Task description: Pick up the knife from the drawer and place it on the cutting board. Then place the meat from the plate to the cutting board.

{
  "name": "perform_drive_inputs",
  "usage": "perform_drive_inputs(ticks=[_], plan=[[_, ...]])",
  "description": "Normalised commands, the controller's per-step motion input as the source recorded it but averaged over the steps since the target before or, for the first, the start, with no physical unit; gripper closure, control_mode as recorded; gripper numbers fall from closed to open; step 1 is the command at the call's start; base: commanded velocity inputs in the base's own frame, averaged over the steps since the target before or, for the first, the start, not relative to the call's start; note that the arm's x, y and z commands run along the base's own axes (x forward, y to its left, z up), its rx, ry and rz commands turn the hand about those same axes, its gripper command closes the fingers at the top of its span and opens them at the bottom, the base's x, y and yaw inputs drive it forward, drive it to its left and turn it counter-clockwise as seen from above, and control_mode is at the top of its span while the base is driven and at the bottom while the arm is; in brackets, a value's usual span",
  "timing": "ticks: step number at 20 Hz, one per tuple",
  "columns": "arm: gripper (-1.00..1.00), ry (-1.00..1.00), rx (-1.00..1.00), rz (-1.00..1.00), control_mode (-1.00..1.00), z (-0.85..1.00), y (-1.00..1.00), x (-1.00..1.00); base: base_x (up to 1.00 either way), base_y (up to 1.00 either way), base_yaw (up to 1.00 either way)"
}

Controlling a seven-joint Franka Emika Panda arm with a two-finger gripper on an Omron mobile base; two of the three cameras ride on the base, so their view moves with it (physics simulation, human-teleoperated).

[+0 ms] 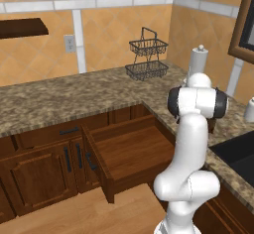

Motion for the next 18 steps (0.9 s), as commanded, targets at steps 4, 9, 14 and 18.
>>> perform_drive_inputs(ticks=[4,9,14,18], plan=[[-1.0,-0.13,0.02,0.0,-1.0,0.08,0.0,-0.14,0.0,0.0,0.0],[-1.0,-0.33,0.01,0.0,-1.0,0.87,0.3,-0.71,0.0,0.0,0.0],[-1.0,-0.28,-0.03,0.02,-1.0,1.0,0.86,-0.92,0.0,0.0,0.0],[-1.0,-0.05,-0.14,0.04,-1.0,1.0,1.0,-0.48,0.0,0.0,0.0]])
